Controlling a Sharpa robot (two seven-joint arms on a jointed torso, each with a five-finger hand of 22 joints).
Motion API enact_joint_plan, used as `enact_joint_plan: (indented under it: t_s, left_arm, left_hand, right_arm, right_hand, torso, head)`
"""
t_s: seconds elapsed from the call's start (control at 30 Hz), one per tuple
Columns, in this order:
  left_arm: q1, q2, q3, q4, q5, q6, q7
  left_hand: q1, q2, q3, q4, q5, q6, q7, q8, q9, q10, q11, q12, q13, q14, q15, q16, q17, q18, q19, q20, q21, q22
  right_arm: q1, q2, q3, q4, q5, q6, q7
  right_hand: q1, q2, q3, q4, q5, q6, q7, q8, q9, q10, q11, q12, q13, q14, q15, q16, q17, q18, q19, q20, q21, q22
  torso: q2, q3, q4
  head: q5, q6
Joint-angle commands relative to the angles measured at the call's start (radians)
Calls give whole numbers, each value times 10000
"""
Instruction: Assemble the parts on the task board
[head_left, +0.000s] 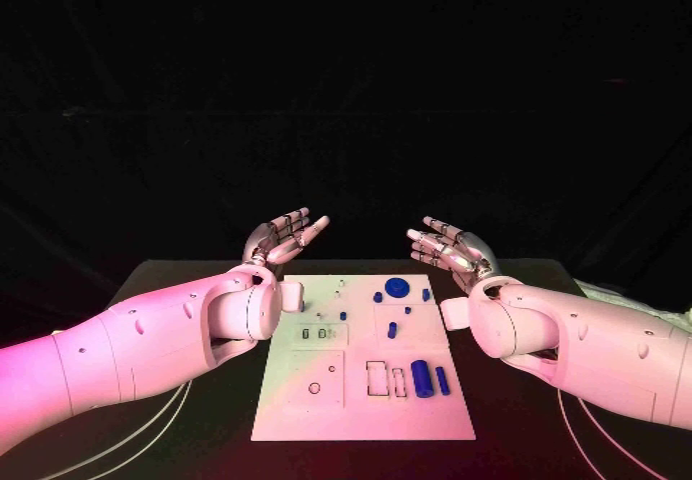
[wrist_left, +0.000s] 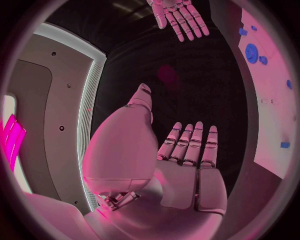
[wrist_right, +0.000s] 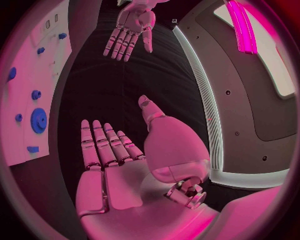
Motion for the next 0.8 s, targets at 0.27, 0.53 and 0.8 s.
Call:
enact_joint_plan:
  t_s: [0.27,0.53,0.8]
  left_arm:
    - [30,41,0,-49,260,904,-86]
    - [9,-285,-11,60,260,1425,-70]
    - [-9,-625,-12,472,260,1570,-261]
  left_hand:
    - [414,683,427,44,-22,1403,778,180,104,2277,429,253,151,3115,300,755,306,613,3258,64,778,387]
    - [471,1303,373,-242,-73,3978,660,653,260,5188,-56,888,269,5711,-389,1613,792,797,5959,-444,1818,742]
    - [473,1546,133,-454,-77,4843,327,883,290,6538,-526,1121,439,7475,-988,2257,1774,798,7601,-1042,2397,983]
  right_arm:
    - [177,168,-91,-525,-1281,2873,-878]
    - [272,-44,-47,-726,-4633,1192,-847]
    - [395,-118,-4,-723,-7332,1072,-1584]
  right_hand:
    - [1486,379,433,-1216,-150,4460,995,546,304,4584,-487,600,194,4417,-614,656,195,852,3263,-15,922,340]
    - [1274,330,1046,-1747,-231,5973,789,419,302,5636,-813,409,177,5766,-1057,633,182,845,4650,-525,1560,461]
    - [1179,2,1418,-1846,-379,6465,608,380,314,6401,-1042,302,205,6864,-1439,680,206,841,5924,-1057,2449,808]
  torso:
    - [1,-1,-1]
    - [33,10,33]
    - [104,-9,40]
  head:
    - [1,-3]
    - [-95,-5]
    - [-156,38]
